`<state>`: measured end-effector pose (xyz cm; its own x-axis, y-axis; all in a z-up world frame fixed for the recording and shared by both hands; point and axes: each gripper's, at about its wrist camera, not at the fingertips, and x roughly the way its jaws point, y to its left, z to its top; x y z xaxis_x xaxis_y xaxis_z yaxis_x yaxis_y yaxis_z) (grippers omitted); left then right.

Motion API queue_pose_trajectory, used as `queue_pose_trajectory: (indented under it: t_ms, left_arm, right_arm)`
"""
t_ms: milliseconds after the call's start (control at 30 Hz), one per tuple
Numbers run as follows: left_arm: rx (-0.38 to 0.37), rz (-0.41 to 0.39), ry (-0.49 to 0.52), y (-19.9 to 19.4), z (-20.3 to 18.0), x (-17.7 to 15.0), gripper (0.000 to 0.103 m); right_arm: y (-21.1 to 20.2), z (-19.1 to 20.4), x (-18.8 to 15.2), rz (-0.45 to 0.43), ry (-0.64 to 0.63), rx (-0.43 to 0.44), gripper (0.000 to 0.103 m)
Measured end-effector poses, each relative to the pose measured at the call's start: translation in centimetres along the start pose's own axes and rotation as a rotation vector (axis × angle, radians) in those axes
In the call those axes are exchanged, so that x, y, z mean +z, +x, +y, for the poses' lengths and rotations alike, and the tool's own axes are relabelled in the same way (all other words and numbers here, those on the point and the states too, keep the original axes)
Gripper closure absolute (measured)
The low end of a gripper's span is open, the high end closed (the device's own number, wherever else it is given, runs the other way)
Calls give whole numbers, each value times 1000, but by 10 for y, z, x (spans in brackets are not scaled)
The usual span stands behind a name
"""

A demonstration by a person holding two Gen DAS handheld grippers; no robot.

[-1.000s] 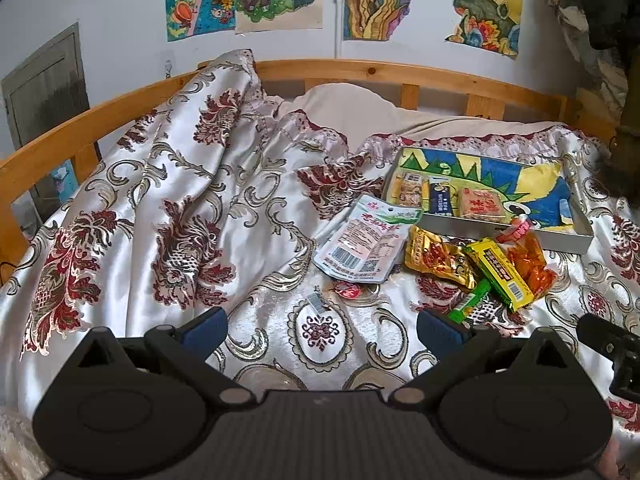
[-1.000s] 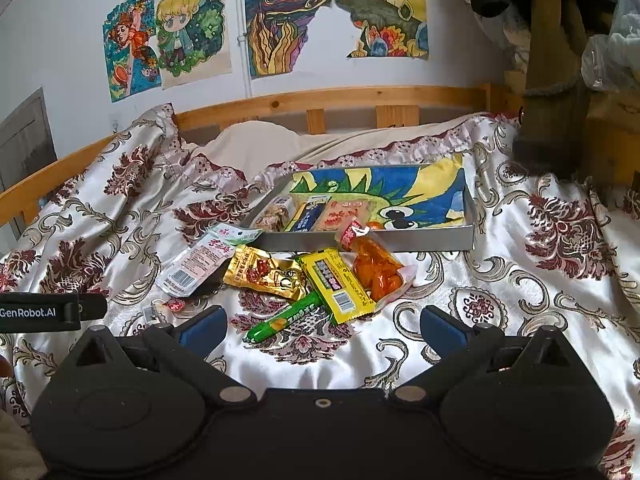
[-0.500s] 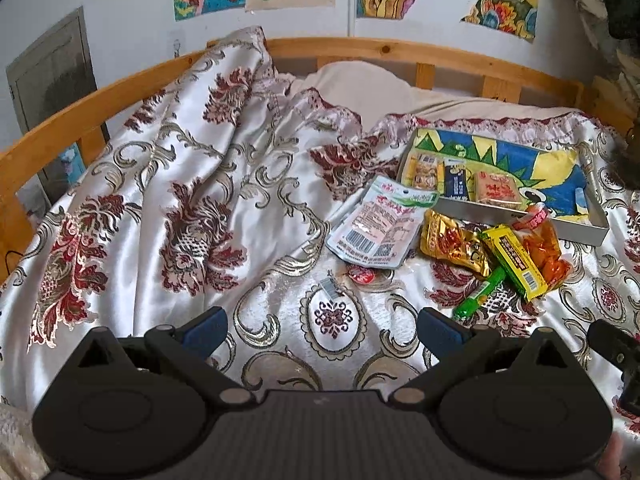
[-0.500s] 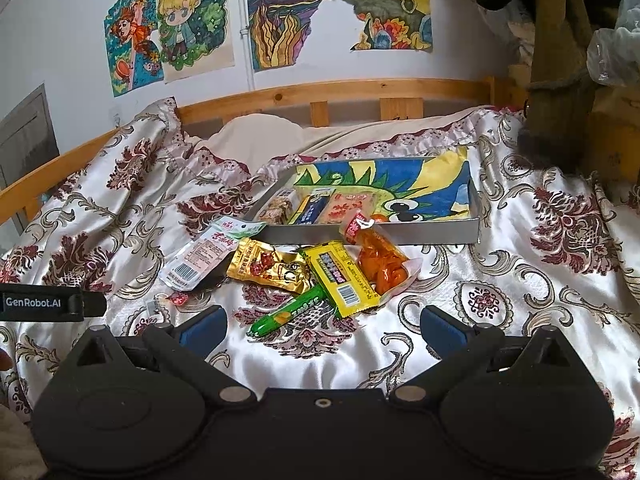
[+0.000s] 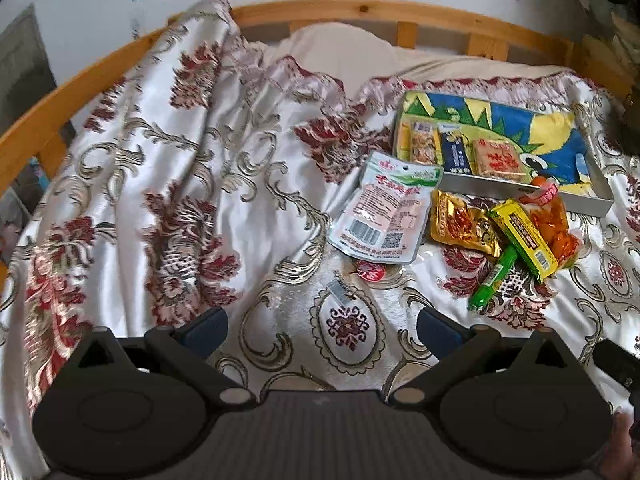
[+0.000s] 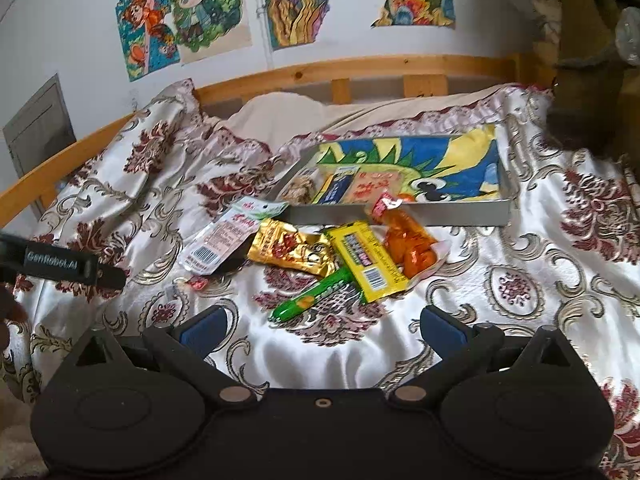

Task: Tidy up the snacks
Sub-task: 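Grasp the white spicy-snack pouch with the left tool while the right tool grasps the green stick snack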

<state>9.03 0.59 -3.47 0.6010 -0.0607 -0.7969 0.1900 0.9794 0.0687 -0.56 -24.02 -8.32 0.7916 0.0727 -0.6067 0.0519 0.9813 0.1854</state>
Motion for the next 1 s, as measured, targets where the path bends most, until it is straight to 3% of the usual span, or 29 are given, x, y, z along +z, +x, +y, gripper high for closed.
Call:
queue_pose_trajectory:
  t_ms: [133,400,800,1000]
  left_arm:
    - [-54,21,-36,12,7,4,0]
    - [-95,11,18,45,-2,26,0]
    - [-155,-10,155,98,-26,42,1]
    - [-206,-53,201,119,-27,50,1]
  right_arm:
    - [10,3,2,25,-22,28,1]
    - [49,8,10,82,-35,89,1]
    - [119,-7,19,139,221,108,5]
    - [141,-13,20,140,271,80,10]
